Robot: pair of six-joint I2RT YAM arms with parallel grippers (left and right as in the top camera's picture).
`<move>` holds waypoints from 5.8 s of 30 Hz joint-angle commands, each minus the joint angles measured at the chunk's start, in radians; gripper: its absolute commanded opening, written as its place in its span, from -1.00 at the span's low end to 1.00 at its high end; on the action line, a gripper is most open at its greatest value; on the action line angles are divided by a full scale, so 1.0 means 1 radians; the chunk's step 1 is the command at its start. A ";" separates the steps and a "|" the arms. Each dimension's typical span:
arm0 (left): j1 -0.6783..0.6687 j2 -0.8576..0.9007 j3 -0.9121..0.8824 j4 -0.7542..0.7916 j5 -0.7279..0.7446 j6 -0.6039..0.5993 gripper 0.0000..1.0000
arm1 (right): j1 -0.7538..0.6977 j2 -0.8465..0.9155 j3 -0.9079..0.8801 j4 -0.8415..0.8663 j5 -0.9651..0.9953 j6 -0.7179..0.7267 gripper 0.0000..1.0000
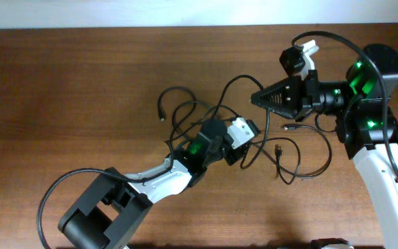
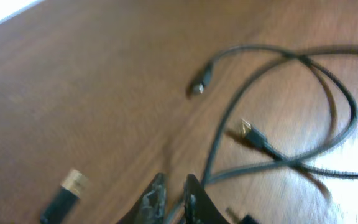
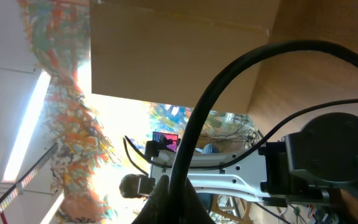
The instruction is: Untangle cables
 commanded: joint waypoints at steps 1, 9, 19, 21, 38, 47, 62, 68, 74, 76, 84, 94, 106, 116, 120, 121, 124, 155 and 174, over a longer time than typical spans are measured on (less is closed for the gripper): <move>-0.010 0.009 0.003 0.035 -0.011 -0.072 -0.79 | 0.014 -0.013 0.012 0.004 -0.019 -0.006 -0.92; -0.014 0.010 0.003 -0.163 -0.013 -0.074 0.98 | 0.016 -0.013 0.012 0.026 -0.017 0.003 -0.92; -0.014 0.006 0.003 -0.224 0.059 -0.174 0.98 | -0.145 -0.012 0.012 0.492 0.021 0.336 -0.92; -0.014 0.006 0.003 -0.232 0.058 -0.174 0.98 | -0.216 -0.012 0.012 0.529 0.021 0.357 -0.92; -0.014 0.007 0.003 -0.254 0.058 -0.174 0.98 | -0.704 -0.010 0.012 0.528 0.017 0.356 -0.92; -0.014 0.007 0.003 -0.257 0.058 -0.174 0.98 | -0.967 0.016 0.012 0.529 0.014 0.349 -0.92; -0.014 0.007 0.003 -0.250 0.058 -0.174 0.98 | -1.284 0.193 0.012 0.603 0.029 0.346 -0.92; -0.014 0.007 0.003 -0.249 0.057 -0.174 0.98 | -1.292 0.319 0.094 0.683 0.018 0.346 -0.92; -0.014 0.007 0.003 -0.246 0.054 -0.174 0.98 | -1.292 0.476 0.357 0.694 -0.020 0.356 -0.92; -0.014 0.007 0.003 -0.246 0.053 -0.174 0.98 | -1.292 0.533 0.426 0.692 -0.020 0.411 -0.92; -0.014 0.007 0.003 -0.246 0.031 -0.174 0.98 | -1.291 0.570 0.437 0.692 0.055 0.566 -0.92; -0.014 0.007 0.003 -0.246 0.031 -0.174 0.98 | -1.291 0.570 0.437 0.486 0.206 0.167 -0.84; -0.014 0.007 0.003 -0.246 0.031 -0.174 0.98 | -1.291 0.570 0.437 -0.002 0.273 -0.056 0.98; -0.014 0.007 0.003 -0.246 0.031 -0.174 0.98 | -1.291 0.570 0.437 -0.229 0.317 -0.069 0.98; -0.014 0.007 0.003 -0.246 0.031 -0.174 0.98 | -1.291 0.570 0.437 -0.586 0.492 -0.216 0.98; -0.014 0.007 0.003 -0.246 0.031 -0.174 0.98 | -1.291 0.570 0.437 -0.666 0.552 -0.257 0.98; -0.014 0.007 0.003 -0.247 0.031 -0.174 0.98 | -1.282 0.555 0.440 -0.795 0.763 -0.394 0.98; -0.014 -0.042 0.004 -0.274 0.129 -0.175 0.98 | -0.824 0.316 0.575 -1.122 1.100 -1.149 0.98; -0.013 -0.220 0.004 -0.610 0.065 -0.175 0.97 | -0.267 0.240 0.546 -1.458 1.210 -1.373 0.98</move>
